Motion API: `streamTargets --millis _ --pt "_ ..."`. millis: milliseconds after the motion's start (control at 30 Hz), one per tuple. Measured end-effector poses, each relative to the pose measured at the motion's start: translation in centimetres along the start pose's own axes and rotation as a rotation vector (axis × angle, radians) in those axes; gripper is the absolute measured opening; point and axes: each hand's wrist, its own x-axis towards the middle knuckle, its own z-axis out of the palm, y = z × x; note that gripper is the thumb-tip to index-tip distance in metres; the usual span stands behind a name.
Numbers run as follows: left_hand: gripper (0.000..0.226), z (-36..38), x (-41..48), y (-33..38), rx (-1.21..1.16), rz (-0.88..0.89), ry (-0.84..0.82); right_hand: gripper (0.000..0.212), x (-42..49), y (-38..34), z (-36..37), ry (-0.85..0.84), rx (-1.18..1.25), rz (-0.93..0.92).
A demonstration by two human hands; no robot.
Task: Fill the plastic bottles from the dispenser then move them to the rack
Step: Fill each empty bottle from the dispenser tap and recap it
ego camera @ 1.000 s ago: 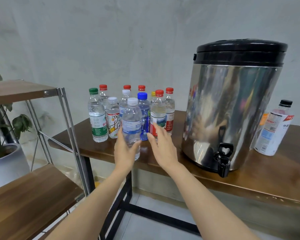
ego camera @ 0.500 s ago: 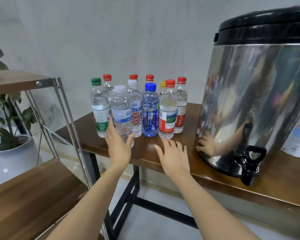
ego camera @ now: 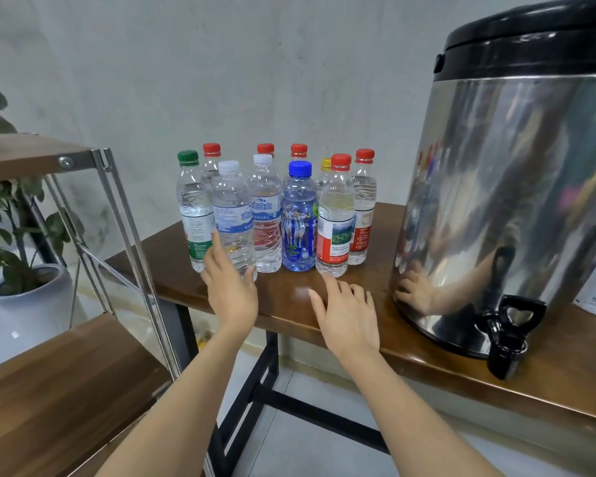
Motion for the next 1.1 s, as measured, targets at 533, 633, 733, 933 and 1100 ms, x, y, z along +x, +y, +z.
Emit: streamTargets --millis 533,633,733,933,1100 --pt "0.088 -0.5 -3.1 -0.8 -0.129 0.025 -0.058 0.039 -0.7 0.4 -0.5 0.079 0.083 -0.175" --pt "0.073 -1.3 -6.0 -0.4 -0.150 0.078 -0.120 0.031 -2.1 1.2 -0.4 0.150 0.095 -0.281" --pt "0.062 -1.8 -8.8 -0.1 -0.199 0.188 -0.175 0.030 -5.0 3.1 -0.2 0.318 0.074 -0.338" --pt "0.047 -1.1 -15.3 2.6 -0.283 0.425 -0.292 0.023 -11.5 9.4 -1.1 0.443 0.058 -0.460" --pt "0.024 0.1 -22.3 5.8 -0.290 0.651 -0.369 0.020 -16.7 15.4 -3.0 0.468 0.015 -0.405"
